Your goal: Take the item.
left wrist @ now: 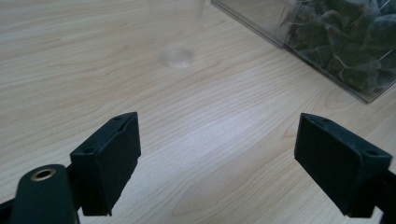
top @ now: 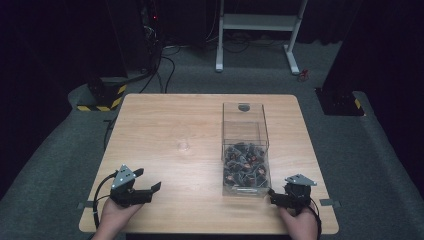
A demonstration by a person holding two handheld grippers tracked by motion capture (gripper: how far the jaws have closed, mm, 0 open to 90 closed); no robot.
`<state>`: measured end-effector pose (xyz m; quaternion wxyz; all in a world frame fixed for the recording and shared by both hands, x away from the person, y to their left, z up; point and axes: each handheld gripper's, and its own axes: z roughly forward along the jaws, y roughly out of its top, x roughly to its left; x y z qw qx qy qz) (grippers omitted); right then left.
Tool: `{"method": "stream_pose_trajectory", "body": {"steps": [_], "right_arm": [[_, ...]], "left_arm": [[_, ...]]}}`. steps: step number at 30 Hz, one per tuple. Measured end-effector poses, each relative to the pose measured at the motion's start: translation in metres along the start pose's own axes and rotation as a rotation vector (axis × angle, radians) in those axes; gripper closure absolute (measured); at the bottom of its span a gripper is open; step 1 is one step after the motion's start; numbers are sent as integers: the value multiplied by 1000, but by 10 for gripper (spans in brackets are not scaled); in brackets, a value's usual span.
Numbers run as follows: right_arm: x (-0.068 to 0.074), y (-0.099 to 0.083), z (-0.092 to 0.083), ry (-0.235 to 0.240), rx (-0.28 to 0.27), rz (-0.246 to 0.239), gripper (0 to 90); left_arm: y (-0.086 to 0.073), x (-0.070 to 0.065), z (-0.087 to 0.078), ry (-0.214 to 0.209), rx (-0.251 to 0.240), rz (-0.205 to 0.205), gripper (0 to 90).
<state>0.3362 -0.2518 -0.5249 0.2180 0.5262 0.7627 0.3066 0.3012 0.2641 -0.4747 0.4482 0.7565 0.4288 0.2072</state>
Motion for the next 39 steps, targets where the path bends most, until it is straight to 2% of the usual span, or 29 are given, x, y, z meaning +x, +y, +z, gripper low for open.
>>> {"method": "stream_pose_trajectory", "body": {"steps": [2, 11, 13, 26, 35, 39], "right_arm": [[0, 0, 0, 0, 0, 0, 79], [0, 0, 0, 1, -1, -2, 79], [0, 0, 0, 2, 0, -1, 79], [0, 0, 0, 3, -1, -2, 79], [0, 0, 0, 7, -1, -6, 79], [0, 0, 0, 9, -2, -7, 79]], "left_arm": [[3, -2, 0, 4, -7, 17, 150], [14, -13, 0, -11, -37, 24, 151], [17, -15, 0, -10, -37, 39, 151], [26, -26, 4, -20, -45, 62, 151], [33, -37, 7, -34, -52, 71, 151], [38, -42, 10, -56, -57, 65, 154]]}}
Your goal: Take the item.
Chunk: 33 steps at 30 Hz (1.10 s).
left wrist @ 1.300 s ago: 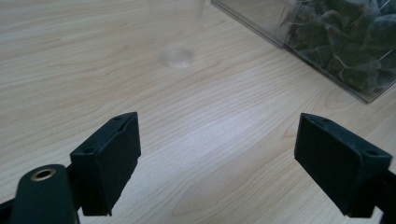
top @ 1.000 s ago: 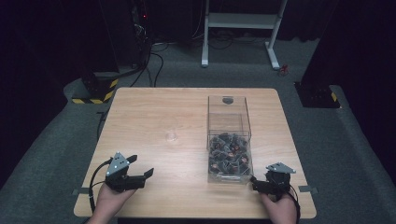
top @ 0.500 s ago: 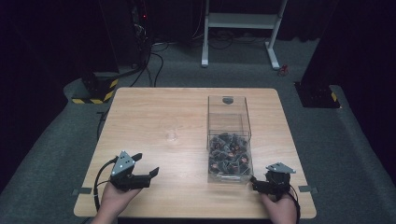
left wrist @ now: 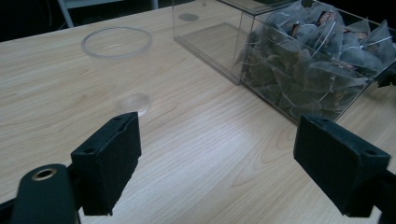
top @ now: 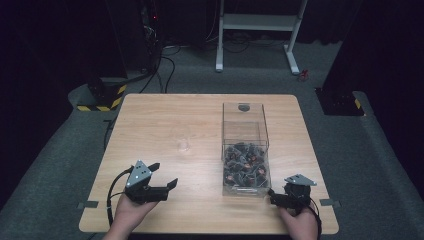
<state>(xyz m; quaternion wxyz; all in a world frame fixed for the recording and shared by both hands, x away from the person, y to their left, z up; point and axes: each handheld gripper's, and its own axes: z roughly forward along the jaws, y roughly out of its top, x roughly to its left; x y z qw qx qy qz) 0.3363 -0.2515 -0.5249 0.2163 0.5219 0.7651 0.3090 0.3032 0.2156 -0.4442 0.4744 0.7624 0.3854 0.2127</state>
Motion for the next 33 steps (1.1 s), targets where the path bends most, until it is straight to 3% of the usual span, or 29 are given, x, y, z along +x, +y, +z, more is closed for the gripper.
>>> {"method": "stream_pose_trajectory", "body": {"steps": [33], "right_arm": [[0, 0, 0, 1, 1, 0, 79]], "left_arm": [[24, -18, 21, -69, -31, 24, 162]]}}
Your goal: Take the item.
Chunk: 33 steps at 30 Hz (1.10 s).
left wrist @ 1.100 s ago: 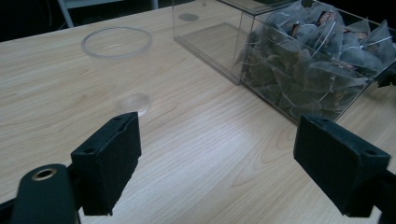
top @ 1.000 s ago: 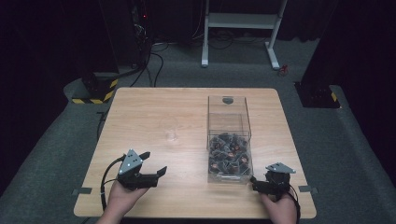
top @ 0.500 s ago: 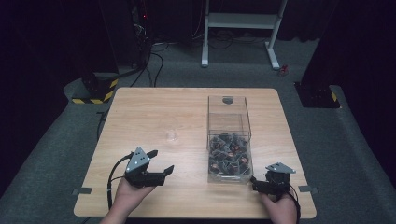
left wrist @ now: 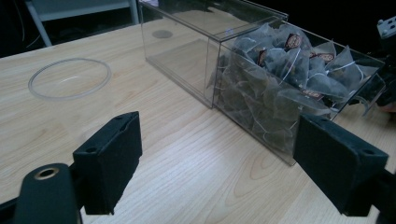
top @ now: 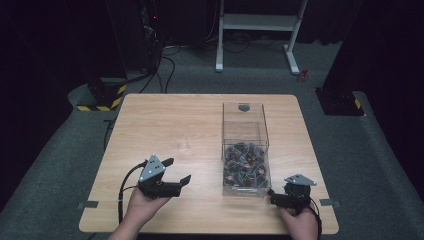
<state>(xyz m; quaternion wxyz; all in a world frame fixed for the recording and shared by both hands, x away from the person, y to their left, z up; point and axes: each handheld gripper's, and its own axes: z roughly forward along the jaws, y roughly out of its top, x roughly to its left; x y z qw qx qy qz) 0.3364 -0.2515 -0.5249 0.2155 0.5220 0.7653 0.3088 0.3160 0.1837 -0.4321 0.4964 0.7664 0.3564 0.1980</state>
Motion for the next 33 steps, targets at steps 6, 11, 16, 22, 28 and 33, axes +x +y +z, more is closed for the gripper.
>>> {"method": "stream_pose_trajectory", "body": {"steps": [6, 11, 16, 22, 28, 33], "right_arm": [[0, 0, 0, 0, 0, 0, 79], [0, 0, 0, 0, 0, -1, 79], [0, 0, 0, 0, 0, 0, 79], [0, 0, 0, 0, 0, 0, 79], [0, 0, 0, 0, 0, -1, 79], [0, 0, 0, 0, 0, -1, 79]], "left_arm": [[4, -1, 4, -11, -5, 0, 162], [6, -3, 7, -25, -7, -5, 162], [8, -4, 10, -35, -12, -5, 161], [11, -6, 13, -40, -11, -3, 161], [13, -7, 17, -45, -17, -4, 161], [17, -8, 20, -56, -19, -2, 160]]}}
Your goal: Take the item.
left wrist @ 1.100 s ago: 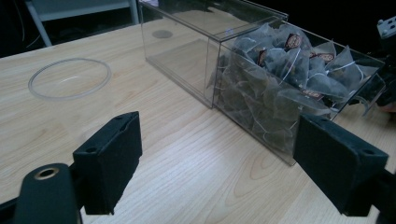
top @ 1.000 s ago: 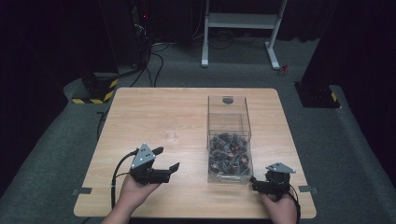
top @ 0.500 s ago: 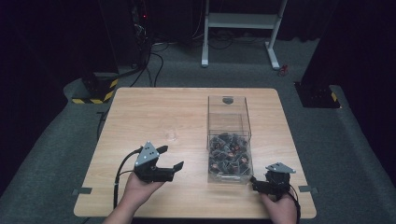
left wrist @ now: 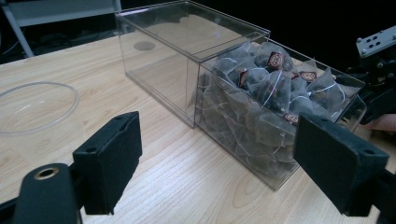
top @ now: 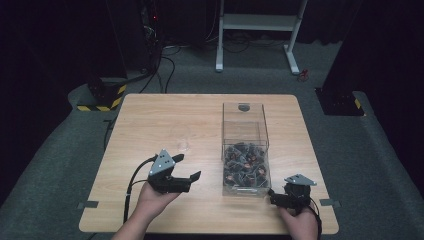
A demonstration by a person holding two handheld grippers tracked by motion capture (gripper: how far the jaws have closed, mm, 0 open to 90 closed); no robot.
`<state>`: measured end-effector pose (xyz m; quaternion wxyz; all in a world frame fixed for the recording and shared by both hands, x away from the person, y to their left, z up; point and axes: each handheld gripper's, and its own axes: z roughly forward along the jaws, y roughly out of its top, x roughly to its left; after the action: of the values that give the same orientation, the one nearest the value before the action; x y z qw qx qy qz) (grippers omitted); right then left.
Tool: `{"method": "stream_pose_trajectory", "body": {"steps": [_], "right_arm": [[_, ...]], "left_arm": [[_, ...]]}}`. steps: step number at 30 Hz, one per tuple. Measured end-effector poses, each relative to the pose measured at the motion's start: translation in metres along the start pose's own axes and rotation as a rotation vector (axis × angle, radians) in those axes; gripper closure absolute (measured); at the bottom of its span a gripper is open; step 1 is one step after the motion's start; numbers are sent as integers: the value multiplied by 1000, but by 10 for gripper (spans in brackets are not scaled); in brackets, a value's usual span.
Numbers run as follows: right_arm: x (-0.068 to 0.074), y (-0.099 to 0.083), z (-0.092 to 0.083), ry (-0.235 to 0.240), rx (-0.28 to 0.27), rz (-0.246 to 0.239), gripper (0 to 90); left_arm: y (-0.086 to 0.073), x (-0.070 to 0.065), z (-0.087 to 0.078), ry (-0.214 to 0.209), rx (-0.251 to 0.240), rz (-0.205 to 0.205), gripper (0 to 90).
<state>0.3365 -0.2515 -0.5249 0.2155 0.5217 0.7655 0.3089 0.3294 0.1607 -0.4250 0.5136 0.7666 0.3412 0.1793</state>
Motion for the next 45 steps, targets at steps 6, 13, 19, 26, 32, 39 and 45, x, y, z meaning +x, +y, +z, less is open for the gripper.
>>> {"method": "stream_pose_trajectory", "body": {"steps": [6, 13, 19, 26, 32, 39, 45], "right_arm": [[0, 0, 0, 0, 0, 0, 79], [0, 0, 0, 1, 0, 0, 79], [0, 0, 0, 0, 0, 0, 79], [0, 0, 0, 2, 0, 0, 79], [0, 0, 0, 2, 0, -1, 79], [0, 0, 0, 2, 0, -1, 79], [0, 0, 0, 3, 0, -2, 79]], "left_arm": [[2, 0, 3, -7, -4, -8, 161], [8, -2, 7, -19, -9, -3, 159], [10, -5, 14, -32, -8, -3, 162], [11, -7, 19, -41, -6, -3, 161], [14, -10, 26, -53, -4, 6, 162], [17, -14, 32, -71, -5, 5, 162], [18, -18, 39, -71, 4, 18, 153]]}}
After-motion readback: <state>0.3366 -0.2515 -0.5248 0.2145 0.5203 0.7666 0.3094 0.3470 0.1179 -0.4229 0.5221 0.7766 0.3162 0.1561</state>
